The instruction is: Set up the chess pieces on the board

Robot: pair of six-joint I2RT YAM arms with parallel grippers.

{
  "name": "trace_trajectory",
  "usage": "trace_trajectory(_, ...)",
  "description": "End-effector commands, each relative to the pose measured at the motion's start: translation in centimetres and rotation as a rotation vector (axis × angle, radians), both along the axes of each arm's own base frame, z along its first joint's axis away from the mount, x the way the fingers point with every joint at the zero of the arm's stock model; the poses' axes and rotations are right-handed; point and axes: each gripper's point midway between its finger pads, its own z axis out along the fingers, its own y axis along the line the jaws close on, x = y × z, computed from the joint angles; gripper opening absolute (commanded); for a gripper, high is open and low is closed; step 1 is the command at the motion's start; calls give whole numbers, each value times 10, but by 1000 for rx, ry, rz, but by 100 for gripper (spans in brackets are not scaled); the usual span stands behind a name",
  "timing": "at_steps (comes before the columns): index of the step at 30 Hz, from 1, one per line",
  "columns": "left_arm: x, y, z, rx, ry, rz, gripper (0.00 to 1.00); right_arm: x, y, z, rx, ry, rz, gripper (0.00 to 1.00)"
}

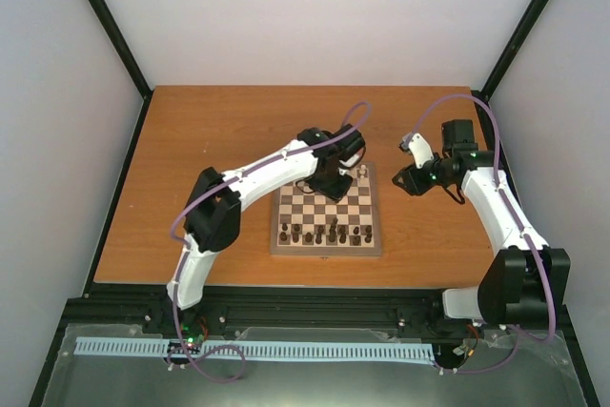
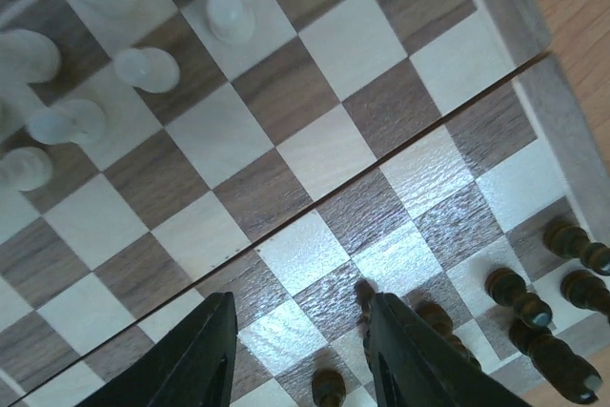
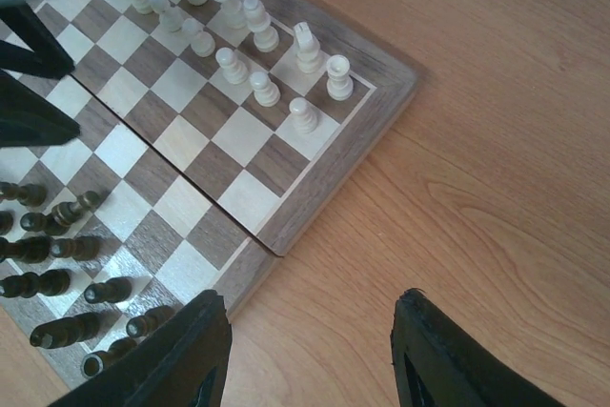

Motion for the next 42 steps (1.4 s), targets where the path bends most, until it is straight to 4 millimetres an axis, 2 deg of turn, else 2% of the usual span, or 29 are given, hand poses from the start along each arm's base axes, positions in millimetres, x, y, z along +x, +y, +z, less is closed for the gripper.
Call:
trace_trajectory(1,-10,3,-7,81,61,-32,42,-3,5,0,37,-11,25,47)
trace_trajectory(11,-28,-11,-38,122,156,-96,41,-6,7,-3,44,-1,44,47)
trace_trajectory(20,-43,-19,-54,141,215,-145,38,-8,8,-6,46,12,52,47)
trace_trajectory(29,-47,-18,-61,160,235,-149,32,-9,8,-8,48,21,58,47)
trace_trajectory(42,-52,-16,-61,169,275,-129,33,-11,9,-12,54,42,64,47)
